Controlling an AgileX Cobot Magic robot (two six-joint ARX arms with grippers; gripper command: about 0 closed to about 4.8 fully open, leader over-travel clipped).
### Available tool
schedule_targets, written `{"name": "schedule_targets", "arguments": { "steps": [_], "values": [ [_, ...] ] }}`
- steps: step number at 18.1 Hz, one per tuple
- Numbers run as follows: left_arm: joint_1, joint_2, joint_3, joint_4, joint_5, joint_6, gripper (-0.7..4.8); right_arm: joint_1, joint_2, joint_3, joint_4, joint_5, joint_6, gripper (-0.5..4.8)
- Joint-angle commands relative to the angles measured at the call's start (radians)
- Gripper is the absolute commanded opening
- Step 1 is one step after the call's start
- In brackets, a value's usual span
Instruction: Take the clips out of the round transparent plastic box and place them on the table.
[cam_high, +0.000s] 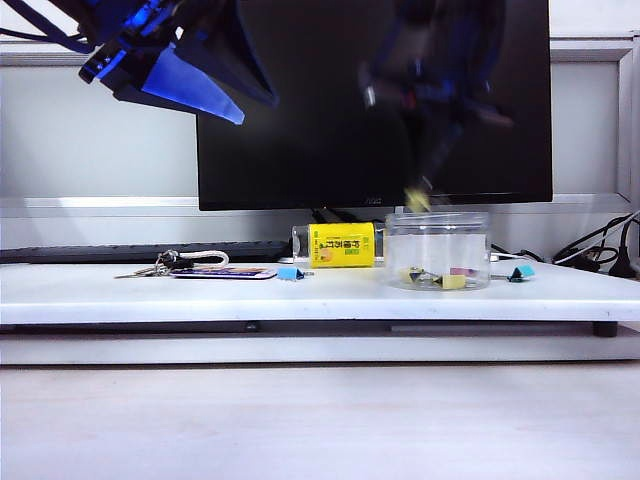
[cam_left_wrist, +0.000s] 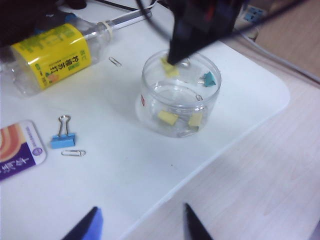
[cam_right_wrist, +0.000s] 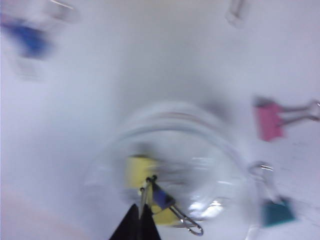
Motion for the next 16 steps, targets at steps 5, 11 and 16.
{"name": "schedule_targets", "arguments": {
  "steps": [5,11,16],
  "values": [
    [0.002,-0.002,0.006,0.006,0.002,0.031,2.15,0.030,0.009,0.006,0.208,-0.274,0.003,-0.01],
    [0.002,-0.002,0.006,-0.039,-0.034,0.079,2.15,0.035,0.129,0.006,0.282,-0.241,-0.003,-0.01],
    [0.002,-0.002,0.006,-0.047,-0.049,0.085,2.15,0.035,0.164,0.006,0.295,-0.233,-0.008,-0.01]
  ]
}}
